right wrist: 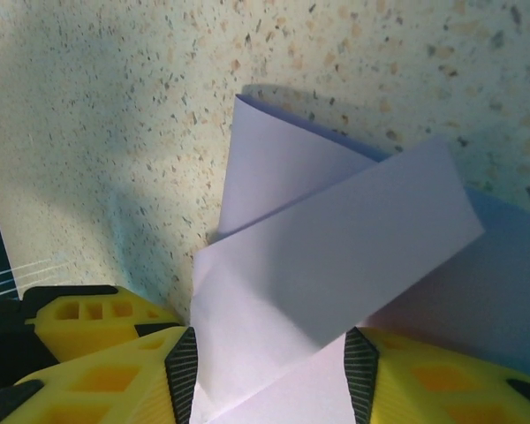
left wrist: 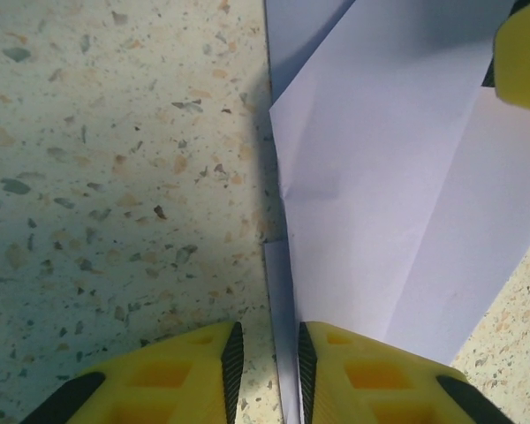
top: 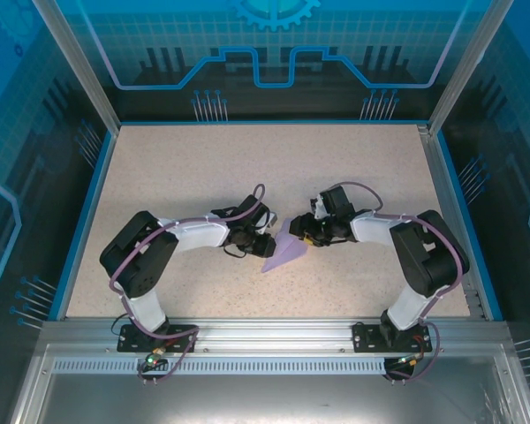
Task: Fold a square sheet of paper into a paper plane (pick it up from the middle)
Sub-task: Pick up the paper from the center of the table.
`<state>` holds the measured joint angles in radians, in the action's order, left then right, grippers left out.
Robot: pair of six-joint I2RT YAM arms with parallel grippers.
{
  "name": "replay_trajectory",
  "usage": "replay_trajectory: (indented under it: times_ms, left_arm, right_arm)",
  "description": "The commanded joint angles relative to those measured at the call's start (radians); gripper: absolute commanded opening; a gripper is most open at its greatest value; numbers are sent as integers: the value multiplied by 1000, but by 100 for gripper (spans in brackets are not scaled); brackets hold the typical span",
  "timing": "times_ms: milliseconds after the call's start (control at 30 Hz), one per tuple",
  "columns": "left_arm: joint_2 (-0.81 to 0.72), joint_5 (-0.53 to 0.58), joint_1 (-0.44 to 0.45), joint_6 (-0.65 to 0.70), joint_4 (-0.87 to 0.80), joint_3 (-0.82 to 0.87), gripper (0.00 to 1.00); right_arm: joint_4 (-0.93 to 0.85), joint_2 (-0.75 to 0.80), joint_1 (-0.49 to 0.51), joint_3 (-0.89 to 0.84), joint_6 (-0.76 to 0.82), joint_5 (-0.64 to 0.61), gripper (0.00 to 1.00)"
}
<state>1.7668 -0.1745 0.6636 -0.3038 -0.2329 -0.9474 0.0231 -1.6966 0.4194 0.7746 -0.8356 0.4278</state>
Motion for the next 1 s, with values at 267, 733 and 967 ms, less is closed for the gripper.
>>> replay_trajectory:
  times_ms: [267,733,967]
  left_arm:
    - [35,-35,-6,18,26,-4,25]
    - [-70,-65,-49,-31,-7,10,34]
    - [-187,-120,-119,-110,-13,43,50]
  right_arm:
    - [109,-50,41,14,-74,57,46]
    - [146,-85,96,32,-105,53,20]
    - [162,-20,92,46,-123,85,7]
